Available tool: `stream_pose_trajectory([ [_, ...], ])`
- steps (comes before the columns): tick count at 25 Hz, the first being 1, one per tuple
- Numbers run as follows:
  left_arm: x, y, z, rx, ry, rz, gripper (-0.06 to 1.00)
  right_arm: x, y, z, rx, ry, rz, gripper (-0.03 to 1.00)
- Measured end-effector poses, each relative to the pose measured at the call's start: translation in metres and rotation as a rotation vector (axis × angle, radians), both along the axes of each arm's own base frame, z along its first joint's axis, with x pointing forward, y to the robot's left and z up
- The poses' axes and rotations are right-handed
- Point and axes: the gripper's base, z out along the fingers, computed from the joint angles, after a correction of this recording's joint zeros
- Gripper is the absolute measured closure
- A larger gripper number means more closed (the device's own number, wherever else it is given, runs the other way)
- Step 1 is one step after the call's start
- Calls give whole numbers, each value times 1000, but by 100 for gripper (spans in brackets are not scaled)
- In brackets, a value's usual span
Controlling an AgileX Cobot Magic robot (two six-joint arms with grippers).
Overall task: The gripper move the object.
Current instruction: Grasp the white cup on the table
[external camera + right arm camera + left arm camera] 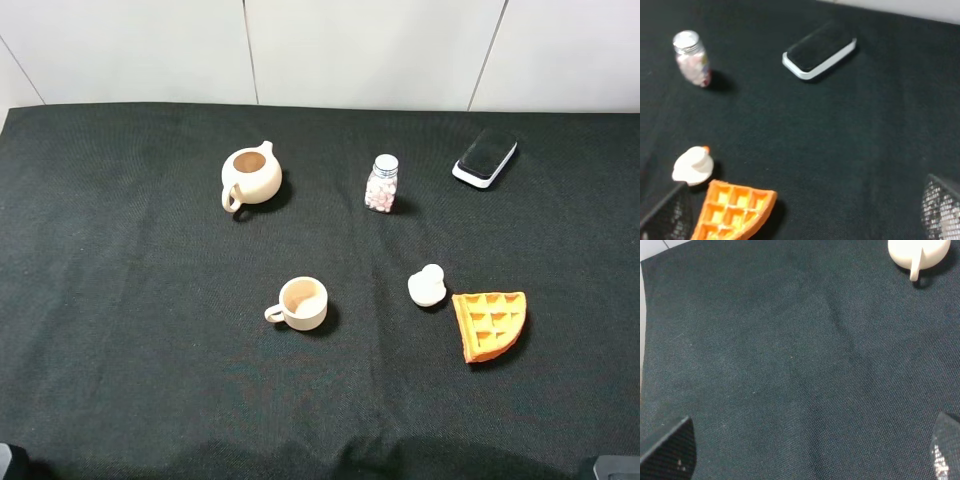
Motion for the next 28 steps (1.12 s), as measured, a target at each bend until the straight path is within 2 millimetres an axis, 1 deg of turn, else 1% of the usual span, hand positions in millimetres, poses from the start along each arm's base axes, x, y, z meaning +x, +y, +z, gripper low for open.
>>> stream_pose_trajectory([
  [7, 0, 0, 0, 0, 0, 0, -5, 31, 10, 9, -15, 121, 132, 27],
  [15, 0, 0, 0, 0, 0, 0, -5, 67, 36, 18, -100, 222, 339, 27],
  [19, 0, 0, 0, 0, 0, 0, -5, 85, 57, 18, -172, 284, 435, 27],
  [21, 0, 0, 0, 0, 0, 0, -5, 93, 70, 15, -207, 315, 486, 27],
  [28, 0, 0, 0, 0, 0, 0, -5, 110, 117, 1, -285, 407, 645, 27],
])
